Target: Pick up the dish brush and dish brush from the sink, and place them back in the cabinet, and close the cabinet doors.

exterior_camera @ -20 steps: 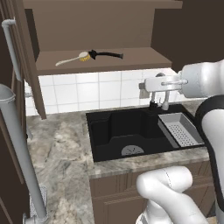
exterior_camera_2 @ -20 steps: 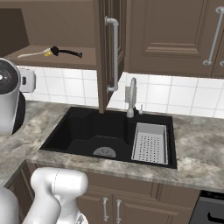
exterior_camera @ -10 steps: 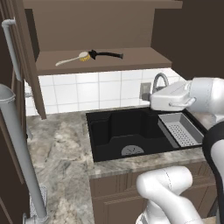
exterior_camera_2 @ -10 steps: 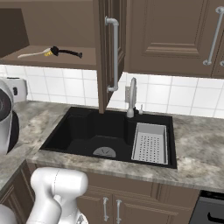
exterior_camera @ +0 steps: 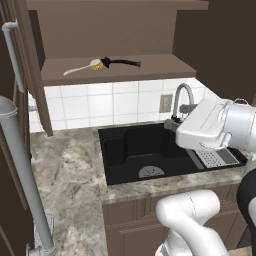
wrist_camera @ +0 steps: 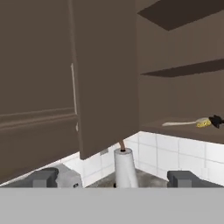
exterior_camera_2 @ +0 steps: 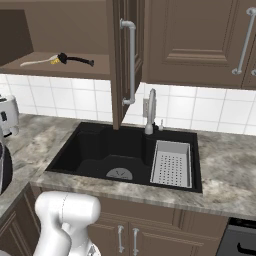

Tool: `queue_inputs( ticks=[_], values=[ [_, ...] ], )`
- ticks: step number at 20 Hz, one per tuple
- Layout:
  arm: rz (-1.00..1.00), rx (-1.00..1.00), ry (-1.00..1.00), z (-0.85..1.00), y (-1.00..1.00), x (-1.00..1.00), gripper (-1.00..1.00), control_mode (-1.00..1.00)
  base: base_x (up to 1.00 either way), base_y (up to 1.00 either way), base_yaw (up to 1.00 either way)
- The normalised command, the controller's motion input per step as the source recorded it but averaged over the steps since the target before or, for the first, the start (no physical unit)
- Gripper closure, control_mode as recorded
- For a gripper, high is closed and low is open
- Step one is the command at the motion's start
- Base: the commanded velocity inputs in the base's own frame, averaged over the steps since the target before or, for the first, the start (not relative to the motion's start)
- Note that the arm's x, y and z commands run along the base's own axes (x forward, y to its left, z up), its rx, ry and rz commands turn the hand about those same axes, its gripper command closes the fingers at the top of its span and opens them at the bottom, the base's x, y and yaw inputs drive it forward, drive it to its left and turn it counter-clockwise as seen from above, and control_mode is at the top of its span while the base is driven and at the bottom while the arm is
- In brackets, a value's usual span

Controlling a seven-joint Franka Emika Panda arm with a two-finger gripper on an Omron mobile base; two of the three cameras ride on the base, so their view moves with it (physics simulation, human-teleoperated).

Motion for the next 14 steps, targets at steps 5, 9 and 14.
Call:
queue_inputs(
  ticks=[5, 9, 14],
  values=[
    [0.09, 0.05, -0.20, 0.00, 0.02, -0.29, -1.00, -1.00, 0.00, 0.00, 0.00],
    [0.04, 0.02, -0.18, -0.02, 0.13, -0.24, -1.00, -1.00, 0.00, 0.00, 0.00],
    [0.00, 0.04, -0.06, -0.06, 0.18, -0.16, -1.00, -1.00, 0.00, 0.00, 0.00]
  ],
)
